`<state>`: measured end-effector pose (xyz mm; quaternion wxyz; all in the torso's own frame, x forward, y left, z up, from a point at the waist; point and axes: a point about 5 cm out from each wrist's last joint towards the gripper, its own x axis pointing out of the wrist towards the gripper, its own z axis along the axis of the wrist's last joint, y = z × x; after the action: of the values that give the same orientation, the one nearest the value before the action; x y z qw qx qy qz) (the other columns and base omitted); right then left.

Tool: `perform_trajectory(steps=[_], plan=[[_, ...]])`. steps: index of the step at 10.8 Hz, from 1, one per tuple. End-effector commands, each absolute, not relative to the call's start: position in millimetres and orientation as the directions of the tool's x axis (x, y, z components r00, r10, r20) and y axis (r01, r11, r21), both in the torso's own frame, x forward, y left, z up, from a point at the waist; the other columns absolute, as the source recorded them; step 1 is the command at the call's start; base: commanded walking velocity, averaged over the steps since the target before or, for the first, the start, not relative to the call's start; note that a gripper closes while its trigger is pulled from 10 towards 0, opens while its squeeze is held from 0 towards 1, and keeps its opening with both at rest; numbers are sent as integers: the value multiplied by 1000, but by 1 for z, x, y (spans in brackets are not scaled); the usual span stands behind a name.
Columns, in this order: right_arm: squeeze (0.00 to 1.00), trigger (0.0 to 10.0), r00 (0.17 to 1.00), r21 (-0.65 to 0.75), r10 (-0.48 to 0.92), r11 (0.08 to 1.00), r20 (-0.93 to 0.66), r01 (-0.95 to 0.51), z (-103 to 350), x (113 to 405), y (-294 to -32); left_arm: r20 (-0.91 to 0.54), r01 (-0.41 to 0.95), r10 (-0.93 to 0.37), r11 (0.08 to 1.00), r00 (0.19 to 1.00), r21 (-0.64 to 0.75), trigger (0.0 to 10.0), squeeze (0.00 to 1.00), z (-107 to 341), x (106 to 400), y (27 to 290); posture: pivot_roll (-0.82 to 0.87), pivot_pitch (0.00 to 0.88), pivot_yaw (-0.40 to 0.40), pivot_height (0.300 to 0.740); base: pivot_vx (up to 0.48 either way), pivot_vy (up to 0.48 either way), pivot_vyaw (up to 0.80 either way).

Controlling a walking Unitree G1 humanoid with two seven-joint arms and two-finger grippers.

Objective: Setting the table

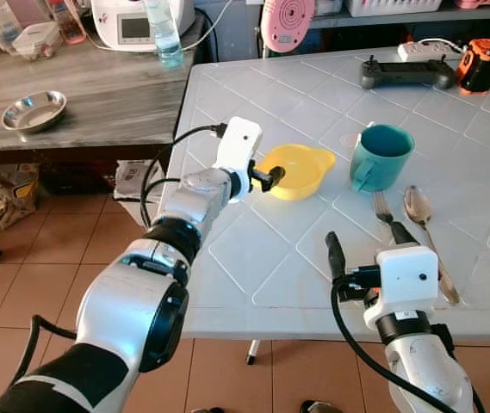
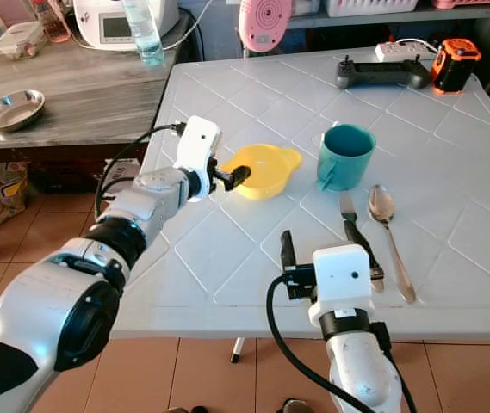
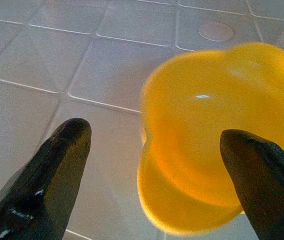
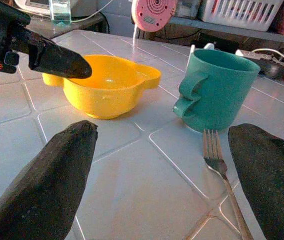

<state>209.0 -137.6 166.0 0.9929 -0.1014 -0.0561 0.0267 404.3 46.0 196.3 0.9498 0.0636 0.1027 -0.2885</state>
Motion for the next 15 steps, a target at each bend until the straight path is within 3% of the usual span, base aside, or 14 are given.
perform_trajectory(steps=[1, 2, 3, 5, 9, 10, 11, 12, 13, 14, 15], plan=[[0, 10000, 992, -207, 61, 978, 114, -36, 169, 206, -137, -275, 572, -533, 817, 800, 79, 10000, 565, 193, 405, 50, -170, 160, 119, 740, 0, 0, 0], [0, 10000, 991, -219, 65, 975, 115, -38, 169, 208, -137, -289, 588, -552, 807, 782, 50, 2588, 0, 192, 403, 49, -165, 154, 119, 740, 0, 0, 0], [0, 10000, 991, -222, 67, 974, 115, -40, 169, 208, -137, -307, 598, -565, 802, 766, 16, 0, 0, 190, 402, 48, -165, 154, 119, 740, 0, 0, 0], [0, 10000, 991, -222, 72, 974, 117, -44, 169, 209, -135, -342, 606, -587, 793, 734, -62, 0, 0, 183, 400, 48, -159, 149, 124, 740, 0, 0, 0], [0, 10000, 991, -232, 71, 972, 115, -43, 168, 209, -135, -364, 596, -566, 802, 740, -35, 0, 0, 187, 403, 58, -155, 154, 128, 740, 0, 0, 0], [0, 10000, 991, -235, 69, 971, 114, -40, 168, 209, -135, -358, 577, -542, 817, 761, -10, 9020, 0, 195, 406, 62, -155, 154, 128, 740, 0, 0, 0], [0, 10000, 991, -236, 68, 971, 114, -39, 168, 209, -135, -352, 571, -536, 821, 768, -3, 8667, 0, 199, 407, 63, -152, 154, 131, 740, 0, 0, 0], [0, 10000, 991, -239, 68, 970, 114, -39, 167, 210, -135, -341, 560, -520, 828, 783, 26, 10000, 0, 205, 409, 65, -150, 153, 130, 740, 0, 0, 0], [0, 10000, 991, -242, 69, 970, 114, -40, 167, 210, -135, -328, 568, -528, 822, 783, 34, 10000, 420, 209, 410, 64, -147, 151, 130, 740, 0, 0, 0], [0, 10000, 991, -244, 73, 969, 114, -43, 167, 211, -134, -331, 578, -537, 816, 776, 30, 10000, 1000, 208, 409, 63, -146, 149, 129, 740, 0, 0, 0], [0, 10000, 991, -247, 75, 968, 114, -45, 167, 212, -134, -341, 589, -547, 807, 765, 27, 10000, 1000, 206, 408, 62, -146, 148, 129, 740, 0, 0, 0]])
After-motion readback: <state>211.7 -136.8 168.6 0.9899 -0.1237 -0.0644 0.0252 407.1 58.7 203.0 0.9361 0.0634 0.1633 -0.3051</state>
